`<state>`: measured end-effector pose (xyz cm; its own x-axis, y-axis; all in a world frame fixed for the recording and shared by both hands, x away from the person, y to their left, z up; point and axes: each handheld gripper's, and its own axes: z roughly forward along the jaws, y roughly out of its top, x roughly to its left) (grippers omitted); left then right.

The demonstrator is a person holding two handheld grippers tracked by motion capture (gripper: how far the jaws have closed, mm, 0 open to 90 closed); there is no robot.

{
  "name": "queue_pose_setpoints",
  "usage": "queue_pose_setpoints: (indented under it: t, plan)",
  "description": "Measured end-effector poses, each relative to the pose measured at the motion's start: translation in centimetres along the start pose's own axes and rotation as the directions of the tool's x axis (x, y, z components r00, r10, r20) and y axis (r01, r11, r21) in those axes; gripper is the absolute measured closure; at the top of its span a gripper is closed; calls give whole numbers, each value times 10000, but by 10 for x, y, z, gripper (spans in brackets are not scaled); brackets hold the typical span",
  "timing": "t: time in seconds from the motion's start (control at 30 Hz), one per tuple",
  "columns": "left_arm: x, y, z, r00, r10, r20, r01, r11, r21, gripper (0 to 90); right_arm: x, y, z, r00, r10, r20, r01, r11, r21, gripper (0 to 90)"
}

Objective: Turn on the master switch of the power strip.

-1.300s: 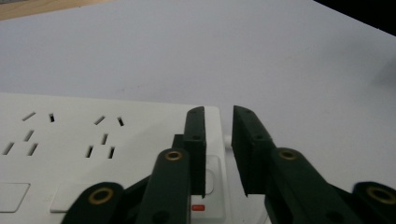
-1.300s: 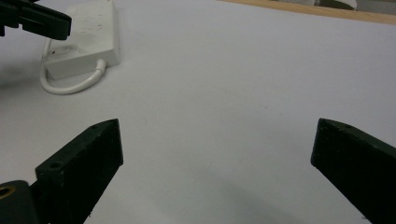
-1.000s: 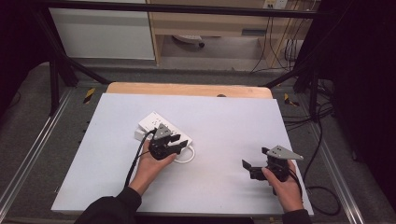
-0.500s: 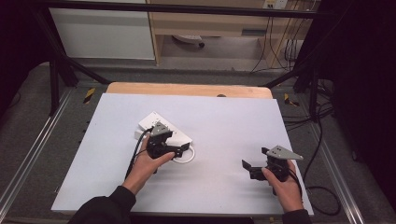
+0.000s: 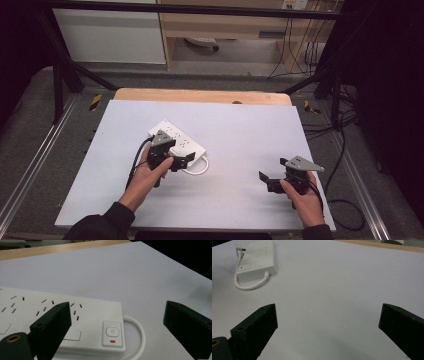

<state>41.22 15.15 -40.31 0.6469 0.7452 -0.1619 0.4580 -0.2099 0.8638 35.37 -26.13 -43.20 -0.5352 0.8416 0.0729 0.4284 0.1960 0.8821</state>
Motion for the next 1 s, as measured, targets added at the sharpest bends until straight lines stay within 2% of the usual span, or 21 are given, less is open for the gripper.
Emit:
queue_pose_setpoints:
  t: [0.4, 1.0]
  plan:
    - [8, -3, -32, 9997, 185, -160, -188, 9996, -222, 79, 1, 0, 0, 10000, -5, -7, 5, 10000, 44, 25]
    - [27, -24, -76, 9985, 41, -546, -72, 9983, -576, 80, 1, -1, 2, 10000, -2, 6, 2, 10000, 83, 25]
